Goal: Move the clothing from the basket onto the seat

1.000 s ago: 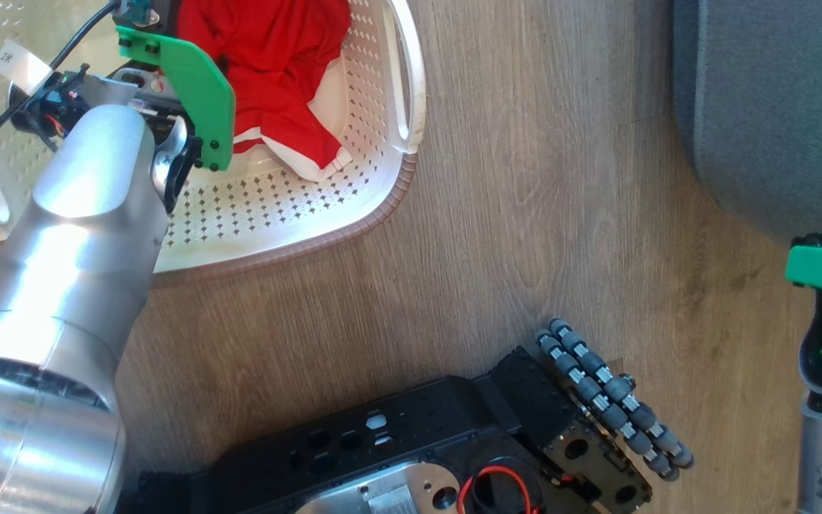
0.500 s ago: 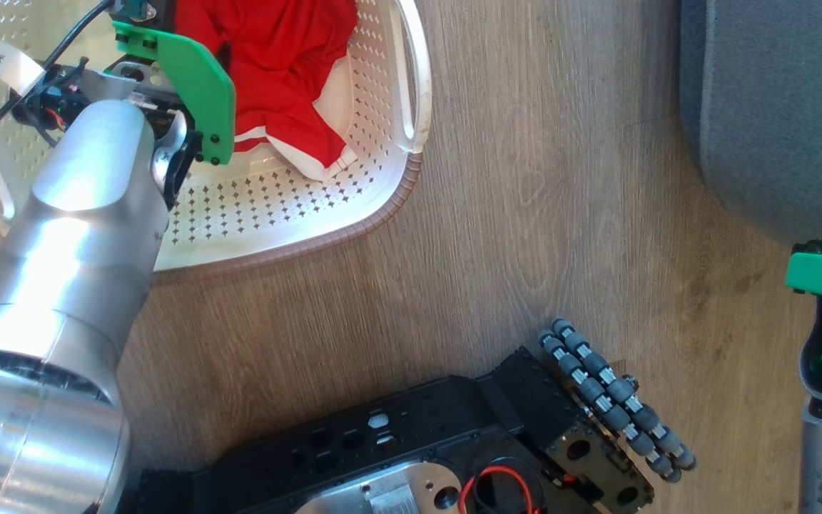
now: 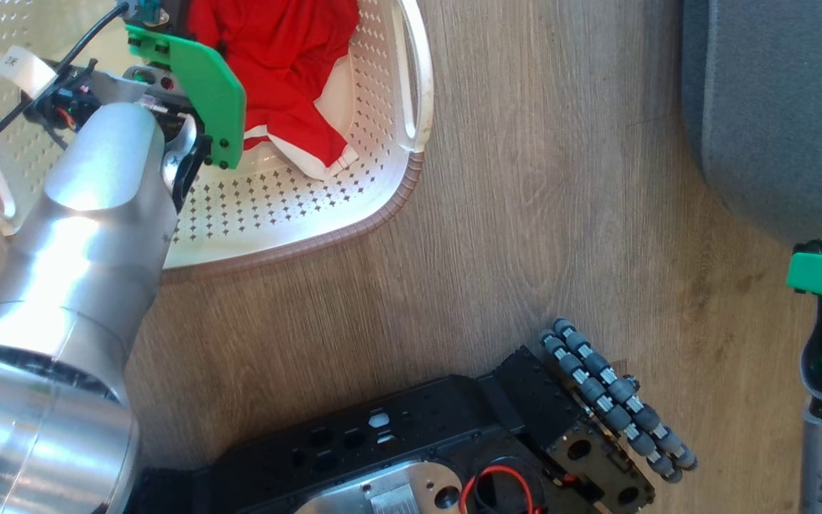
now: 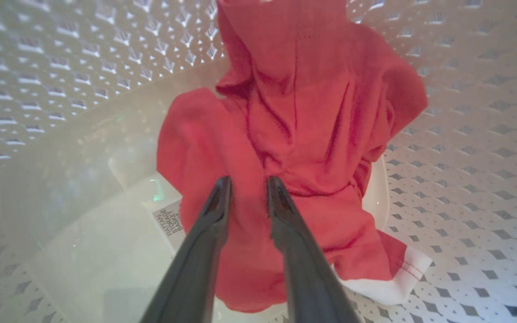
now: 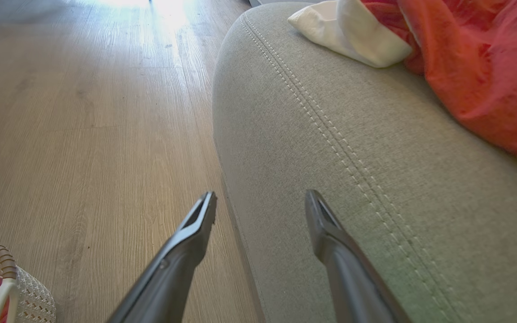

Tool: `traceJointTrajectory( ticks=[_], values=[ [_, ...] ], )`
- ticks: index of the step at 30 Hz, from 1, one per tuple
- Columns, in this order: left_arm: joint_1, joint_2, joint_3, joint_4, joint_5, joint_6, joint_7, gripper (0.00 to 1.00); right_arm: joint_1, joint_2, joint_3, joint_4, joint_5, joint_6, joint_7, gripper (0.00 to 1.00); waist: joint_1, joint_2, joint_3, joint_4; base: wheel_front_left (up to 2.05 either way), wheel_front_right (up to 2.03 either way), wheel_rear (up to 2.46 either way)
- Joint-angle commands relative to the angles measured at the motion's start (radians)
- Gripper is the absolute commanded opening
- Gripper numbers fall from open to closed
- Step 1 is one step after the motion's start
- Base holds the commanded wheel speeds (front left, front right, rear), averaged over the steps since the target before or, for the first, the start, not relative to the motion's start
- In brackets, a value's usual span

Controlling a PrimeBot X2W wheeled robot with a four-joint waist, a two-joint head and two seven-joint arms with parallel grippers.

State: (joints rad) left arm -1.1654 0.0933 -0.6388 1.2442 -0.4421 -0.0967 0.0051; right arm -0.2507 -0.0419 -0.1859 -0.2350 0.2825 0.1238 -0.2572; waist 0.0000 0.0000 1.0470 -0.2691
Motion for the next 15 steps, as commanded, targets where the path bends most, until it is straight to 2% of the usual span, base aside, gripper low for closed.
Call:
traceJointTrajectory(
  ticks=[1,3,4,15],
  values=[
    [0.006,0.006,0.004,-0.008,-0.012,-0.002,-0.014,0.37,0.06,-0.008,0.005,-0.029,0.003,0.007,-0.005,1.0,0.0,0.0,0.0,0.001,0.0,0.0,0.0],
    [0.006,0.004,-0.001,-0.007,-0.012,-0.006,-0.02,0.09,0.061,-0.008,0.004,-0.031,0.002,0.007,-0.005,1.0,0.0,0.0,-0.001,0.002,0.0,0.0,0.0],
    [0.006,0.003,-0.002,-0.006,-0.014,-0.007,-0.024,0.0,0.062,-0.008,0.004,-0.031,0.001,0.007,-0.005,1.0,0.0,0.0,-0.002,0.003,0.0,0.0,0.0],
    [-0.011,-0.006,-0.012,0.0,-0.031,-0.018,-0.051,0.0,0.055,-0.008,-0.002,-0.031,-0.002,0.007,-0.005,1.0,0.0,0.0,-0.006,0.013,0.0,0.0,0.0]
  ],
)
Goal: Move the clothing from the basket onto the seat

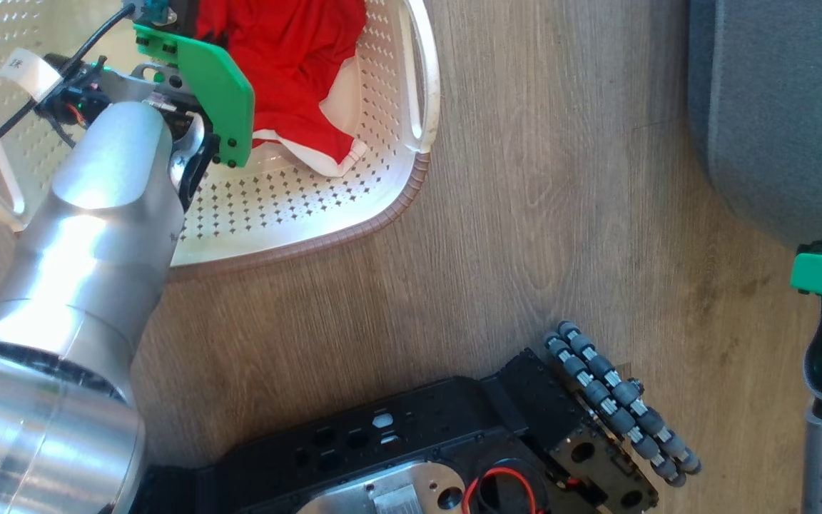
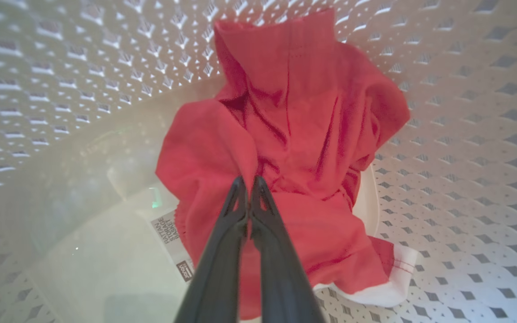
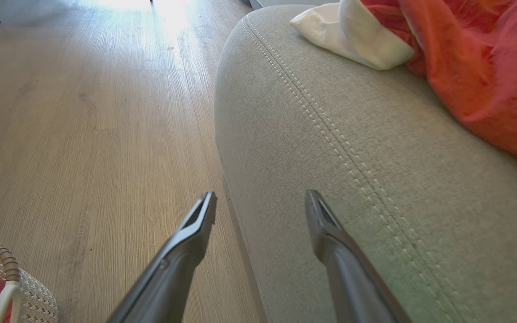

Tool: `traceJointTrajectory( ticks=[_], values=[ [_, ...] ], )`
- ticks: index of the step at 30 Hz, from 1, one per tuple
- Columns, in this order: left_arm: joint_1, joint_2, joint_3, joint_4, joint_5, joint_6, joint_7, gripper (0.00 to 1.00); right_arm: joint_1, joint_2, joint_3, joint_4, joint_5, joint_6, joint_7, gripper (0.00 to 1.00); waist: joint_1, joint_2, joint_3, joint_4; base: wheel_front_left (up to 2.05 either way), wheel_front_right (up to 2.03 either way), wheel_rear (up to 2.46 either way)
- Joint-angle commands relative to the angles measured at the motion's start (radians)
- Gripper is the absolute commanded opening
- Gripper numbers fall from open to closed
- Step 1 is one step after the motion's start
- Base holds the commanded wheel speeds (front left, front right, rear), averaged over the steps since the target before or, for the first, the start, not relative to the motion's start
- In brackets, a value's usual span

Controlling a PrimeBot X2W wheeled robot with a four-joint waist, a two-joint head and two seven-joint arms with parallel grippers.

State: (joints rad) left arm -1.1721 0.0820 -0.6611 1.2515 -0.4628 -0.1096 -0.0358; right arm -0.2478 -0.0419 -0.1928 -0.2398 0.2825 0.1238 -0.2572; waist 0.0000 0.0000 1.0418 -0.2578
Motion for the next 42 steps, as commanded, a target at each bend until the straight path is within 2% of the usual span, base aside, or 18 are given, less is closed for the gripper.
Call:
traceJointTrajectory(
  ticks=[1,6,13,22,27,34,42],
  values=[
    [-0.007,0.006,0.01,-0.009,-0.012,-0.006,-0.016,0.0,0.047,-0.008,0.005,-0.025,-0.003,0.007,-0.005,1.0,0.0,0.0,-0.001,0.004,0.0,0.0,0.0],
    [-0.009,0.003,0.006,-0.022,-0.019,-0.011,-0.05,0.0,0.029,-0.008,-0.003,-0.015,-0.022,0.007,-0.005,1.0,0.0,0.0,-0.028,0.031,0.0,0.0,0.0],
    [0.022,-0.015,0.017,-0.057,-0.073,-0.018,-0.106,0.0,0.006,-0.008,-0.028,0.014,-0.093,0.007,-0.005,1.0,0.0,0.0,-0.126,0.12,0.0,0.0,0.0],
    [0.122,-0.028,-0.004,-0.157,-0.155,-0.021,-0.177,0.0,-0.007,-0.008,-0.047,0.077,-0.218,0.007,-0.005,1.0,0.0,0.0,-0.322,0.247,0.0,0.0,0.0],
    [0.203,-0.014,-0.007,-0.235,-0.201,-0.021,-0.205,0.0,0.012,-0.008,-0.064,0.135,-0.279,0.007,-0.003,1.0,0.0,0.0,-0.463,0.318,0.0,0.0,0.0],
    [0.341,0.05,0.006,-0.369,-0.221,-0.015,-0.221,0.0,0.069,-0.008,-0.058,0.188,-0.322,0.007,0.022,1.0,0.0,0.0,-0.653,0.407,0.0,0.0,0.0],
    [0.521,0.169,0.043,-0.59,-0.219,0.071,-0.224,0.0,0.138,-0.008,-0.033,0.23,-0.325,0.007,0.046,1.0,0.0,0.0,-0.83,0.467,0.0,0.0,0.0]
  ],
)
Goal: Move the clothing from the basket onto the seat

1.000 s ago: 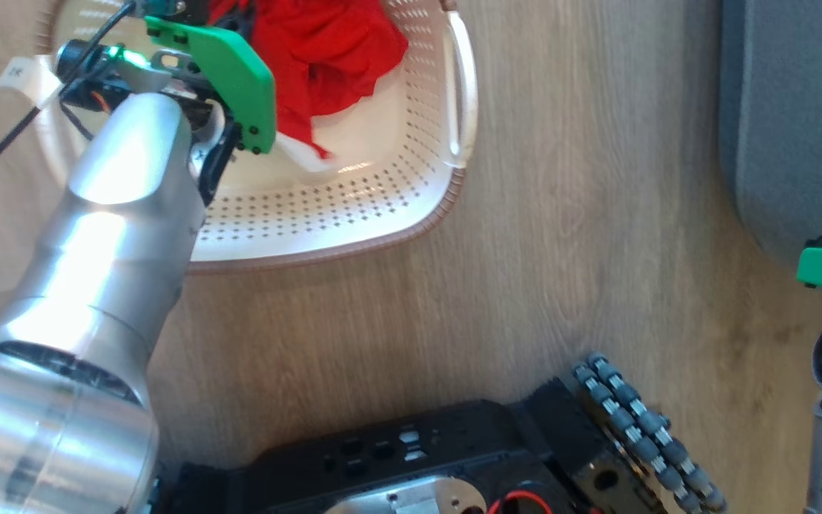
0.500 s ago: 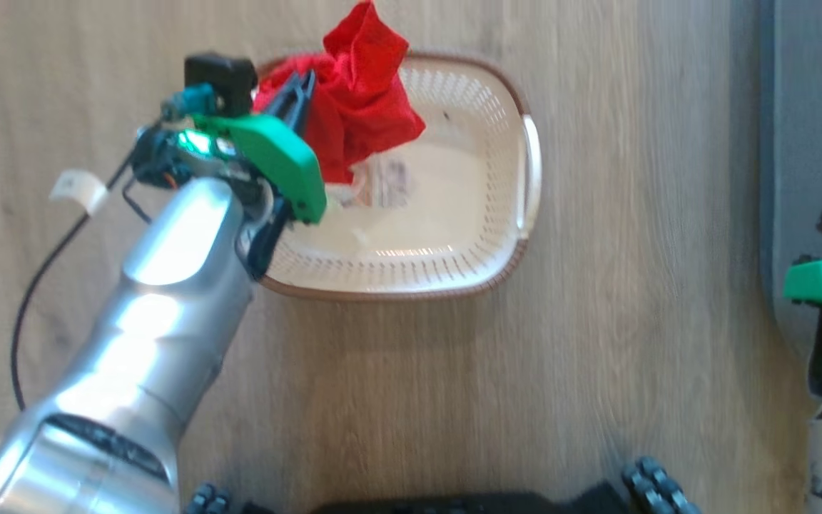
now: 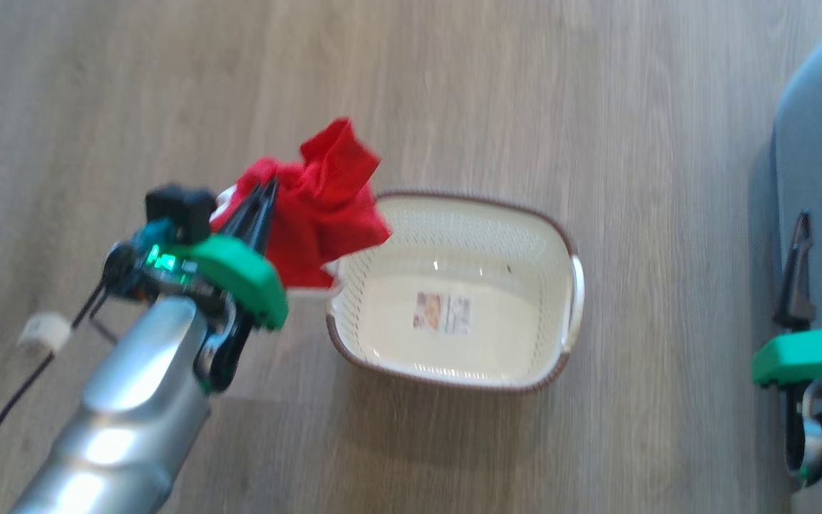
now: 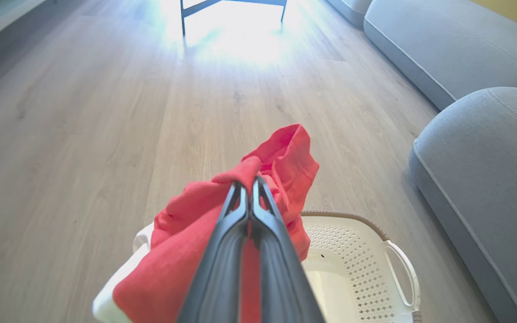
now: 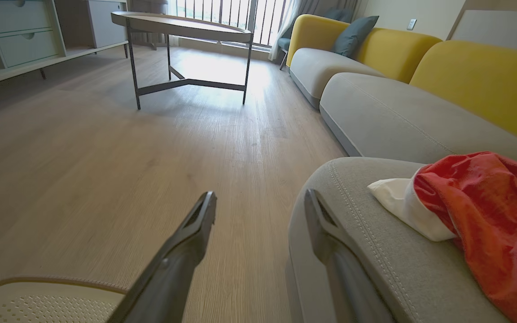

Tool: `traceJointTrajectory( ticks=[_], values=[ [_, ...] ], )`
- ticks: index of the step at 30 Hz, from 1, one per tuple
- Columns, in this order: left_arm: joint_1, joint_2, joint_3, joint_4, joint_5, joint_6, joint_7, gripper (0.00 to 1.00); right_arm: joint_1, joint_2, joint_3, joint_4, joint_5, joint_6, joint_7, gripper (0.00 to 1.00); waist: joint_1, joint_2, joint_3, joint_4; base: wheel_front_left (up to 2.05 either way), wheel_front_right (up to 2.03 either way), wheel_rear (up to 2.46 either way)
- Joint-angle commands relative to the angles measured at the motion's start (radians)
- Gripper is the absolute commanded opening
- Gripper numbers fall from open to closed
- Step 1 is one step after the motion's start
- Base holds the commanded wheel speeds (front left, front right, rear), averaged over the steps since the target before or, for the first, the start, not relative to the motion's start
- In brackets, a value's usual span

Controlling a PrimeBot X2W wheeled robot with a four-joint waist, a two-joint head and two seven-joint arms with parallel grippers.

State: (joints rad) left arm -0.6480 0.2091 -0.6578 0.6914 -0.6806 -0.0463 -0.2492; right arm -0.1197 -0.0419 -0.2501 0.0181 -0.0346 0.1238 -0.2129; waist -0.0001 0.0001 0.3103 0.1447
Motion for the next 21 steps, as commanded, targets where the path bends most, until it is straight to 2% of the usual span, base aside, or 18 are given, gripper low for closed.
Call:
traceJointTrajectory(
  ticks=[1,7,8,13,21],
  values=[
    [0.047,0.073,0.045,-0.086,-0.003,0.03,-0.008,0.0,0.025,-0.008,0.03,-0.022,-0.011,0.007,0.008,1.0,0.0001,-0.0001,-0.135,0.074,0.0,0.0,0.0],
    [0.171,0.165,0.071,-0.269,0.002,0.113,-0.002,0.0,0.062,-0.02,0.046,-0.009,-0.01,0.007,0.024,1.0,0.0001,-0.0001,-0.212,0.093,0.0,0.0,0.0],
    [0.171,0.165,0.071,-0.269,0.002,0.113,-0.002,0.0,0.062,-0.02,0.046,-0.009,-0.01,0.007,0.024,1.0,0.0001,-0.0001,-0.212,0.093,0.0,0.0,0.0],
    [0.257,0.237,0.095,-0.391,0.002,0.177,0.023,0.0,0.094,-0.034,0.061,0.005,0.01,0.007,0.031,1.0,0.0001,-0.0001,-0.263,0.099,0.0,0.0,0.0],
    [0.342,0.313,0.12,-0.519,-0.007,0.241,0.067,0.0,0.118,-0.048,0.091,0.018,0.033,0.007,0.036,1.0,0.0001,-0.0001,-0.303,0.086,0.0,0.0,0.0]
  ],
)
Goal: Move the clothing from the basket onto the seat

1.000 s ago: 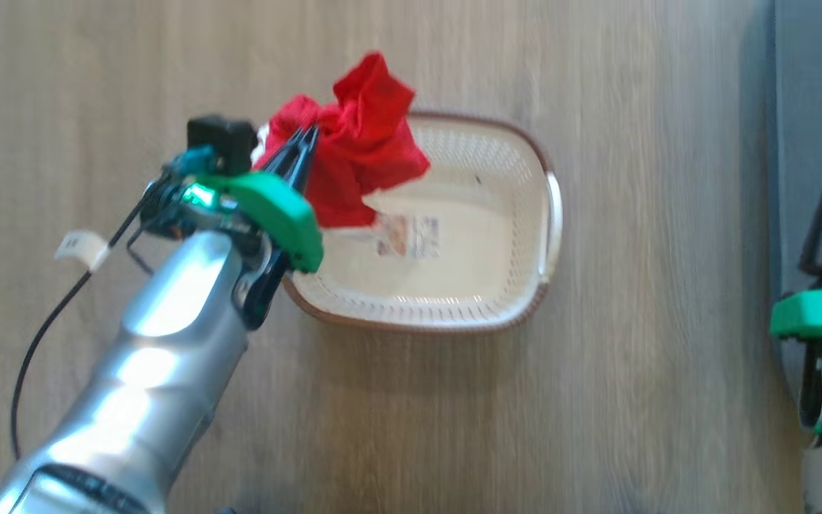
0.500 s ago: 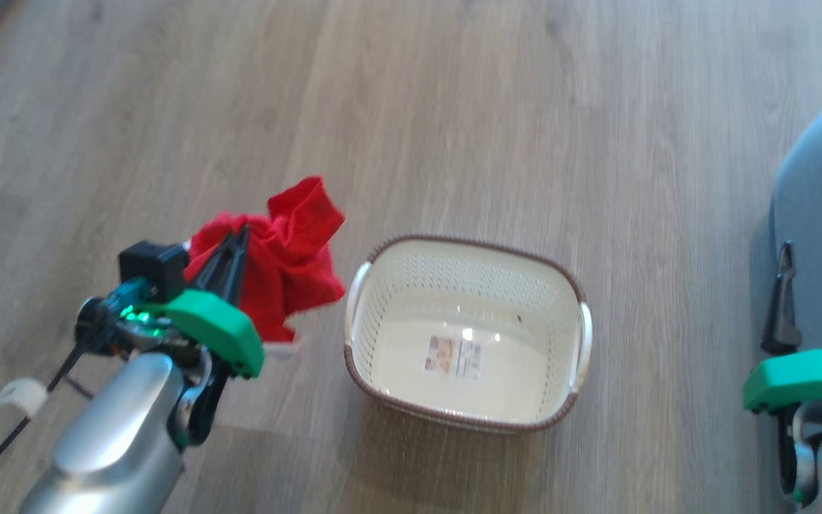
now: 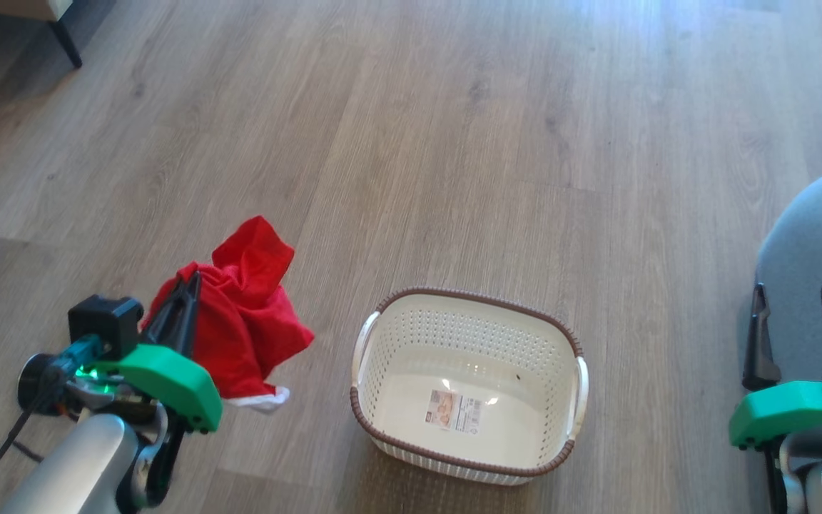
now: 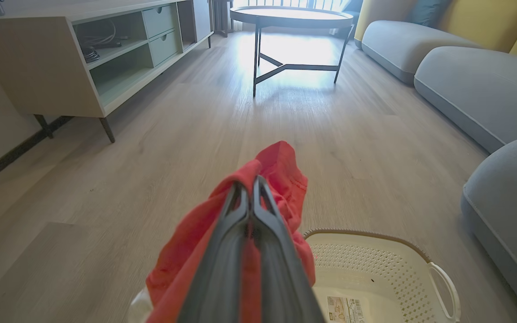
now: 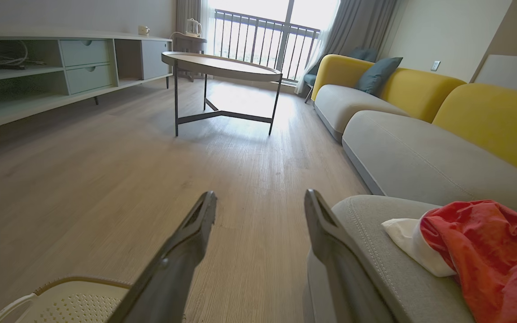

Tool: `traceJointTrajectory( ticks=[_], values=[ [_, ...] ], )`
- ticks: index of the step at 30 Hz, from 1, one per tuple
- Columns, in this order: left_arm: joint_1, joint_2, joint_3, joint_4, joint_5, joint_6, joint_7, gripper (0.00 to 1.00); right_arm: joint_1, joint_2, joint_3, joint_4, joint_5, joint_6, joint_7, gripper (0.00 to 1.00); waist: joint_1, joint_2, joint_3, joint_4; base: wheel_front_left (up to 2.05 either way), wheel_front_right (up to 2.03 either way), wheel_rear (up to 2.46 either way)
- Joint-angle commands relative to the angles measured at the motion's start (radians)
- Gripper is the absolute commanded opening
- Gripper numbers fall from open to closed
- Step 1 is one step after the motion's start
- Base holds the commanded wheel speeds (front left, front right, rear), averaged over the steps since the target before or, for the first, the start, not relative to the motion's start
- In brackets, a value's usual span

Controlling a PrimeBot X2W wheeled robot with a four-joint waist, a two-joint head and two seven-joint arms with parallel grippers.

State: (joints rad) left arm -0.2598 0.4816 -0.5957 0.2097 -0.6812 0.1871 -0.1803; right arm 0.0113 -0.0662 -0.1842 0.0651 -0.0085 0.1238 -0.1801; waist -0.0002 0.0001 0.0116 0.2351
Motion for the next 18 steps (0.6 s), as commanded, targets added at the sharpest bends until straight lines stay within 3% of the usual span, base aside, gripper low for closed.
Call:
traceJointTrajectory(
  ticks=[1,18],
  values=[
    [-0.038,0.046,0.059,-0.049,-0.007,0.013,0.002,0.0,-0.012,-0.025,0.029,-0.026,0.009,0.007,0.004,1.0,0.0002,-0.0001,-0.009,-0.008,0.0,0.0,0.0],
    [0.011,0.082,0.067,-0.122,-0.02,0.05,0.023,0.0,0.007,-0.033,0.056,-0.01,0.031,0.007,-0.002,1.0,0.0002,-0.0001,-0.03,-0.057,0.0,0.0,0.0]
  ],
)
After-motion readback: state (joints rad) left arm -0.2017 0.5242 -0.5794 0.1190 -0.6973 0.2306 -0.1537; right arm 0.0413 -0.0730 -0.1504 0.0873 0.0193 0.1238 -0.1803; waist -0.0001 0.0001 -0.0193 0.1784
